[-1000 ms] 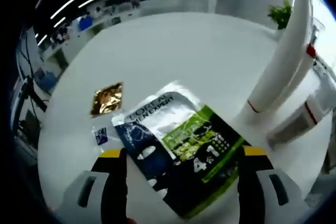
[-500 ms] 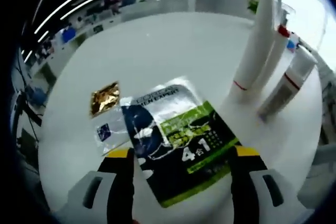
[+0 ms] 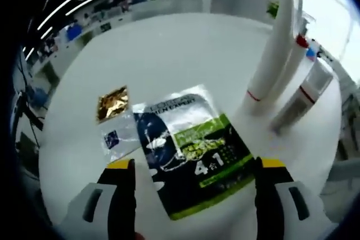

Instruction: Arrange the skincare products in the storage area until every visible bottle or jar stands upright without overlapping.

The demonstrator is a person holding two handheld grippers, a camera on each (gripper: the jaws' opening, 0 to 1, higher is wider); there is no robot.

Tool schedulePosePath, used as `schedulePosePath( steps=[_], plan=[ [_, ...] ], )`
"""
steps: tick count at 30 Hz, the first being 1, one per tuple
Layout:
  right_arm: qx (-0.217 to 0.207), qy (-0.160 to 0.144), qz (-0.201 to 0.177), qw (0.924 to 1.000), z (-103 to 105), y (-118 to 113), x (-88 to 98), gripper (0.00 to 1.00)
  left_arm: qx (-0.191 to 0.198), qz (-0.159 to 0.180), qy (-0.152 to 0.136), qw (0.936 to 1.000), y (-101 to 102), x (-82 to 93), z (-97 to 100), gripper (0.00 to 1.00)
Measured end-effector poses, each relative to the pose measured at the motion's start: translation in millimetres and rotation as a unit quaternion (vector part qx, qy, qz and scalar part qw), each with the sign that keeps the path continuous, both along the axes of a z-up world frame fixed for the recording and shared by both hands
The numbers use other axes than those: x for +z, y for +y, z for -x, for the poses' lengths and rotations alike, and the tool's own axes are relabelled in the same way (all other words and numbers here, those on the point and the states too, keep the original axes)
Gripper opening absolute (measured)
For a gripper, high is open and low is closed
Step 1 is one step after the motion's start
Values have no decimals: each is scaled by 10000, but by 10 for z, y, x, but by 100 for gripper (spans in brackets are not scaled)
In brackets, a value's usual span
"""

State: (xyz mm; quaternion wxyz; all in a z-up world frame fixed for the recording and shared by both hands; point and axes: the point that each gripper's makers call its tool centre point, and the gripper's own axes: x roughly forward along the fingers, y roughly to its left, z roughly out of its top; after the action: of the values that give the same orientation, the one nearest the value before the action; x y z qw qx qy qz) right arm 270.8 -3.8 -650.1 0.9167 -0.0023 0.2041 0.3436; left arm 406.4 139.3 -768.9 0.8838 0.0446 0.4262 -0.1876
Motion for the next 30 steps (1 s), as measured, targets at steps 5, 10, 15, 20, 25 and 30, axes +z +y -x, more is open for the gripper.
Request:
schedulePosePath(
  steps=[5, 10, 15, 20, 25, 30],
  plan=[
    [-43, -16, 6, 10000, -13, -22, -1, 79, 404, 300, 130, 9987, -107, 44, -81, 92],
    [-82, -34, -8, 10000, -23, -43, 1, 79, 424, -282, 48, 9987, -88, 28, -147, 91],
    [-139, -71, -21, 9999, -35, -65, 3, 79, 515, -270, 144, 9982, -185, -27, -180, 90],
    [-187, -93, -40, 9998, -41, -71, 17, 79, 529, -478, 175, 9973, -154, -102, -155, 85],
    [-236, -108, -51, 9997, -54, -96, 8, 78, 600, -421, 66, 9973, -116, -96, -154, 85],
    [-250, -108, -57, 9996, -55, -106, 7, 78, 522, -346, -103, 9980, -117, -76, -150, 80]
  ],
)
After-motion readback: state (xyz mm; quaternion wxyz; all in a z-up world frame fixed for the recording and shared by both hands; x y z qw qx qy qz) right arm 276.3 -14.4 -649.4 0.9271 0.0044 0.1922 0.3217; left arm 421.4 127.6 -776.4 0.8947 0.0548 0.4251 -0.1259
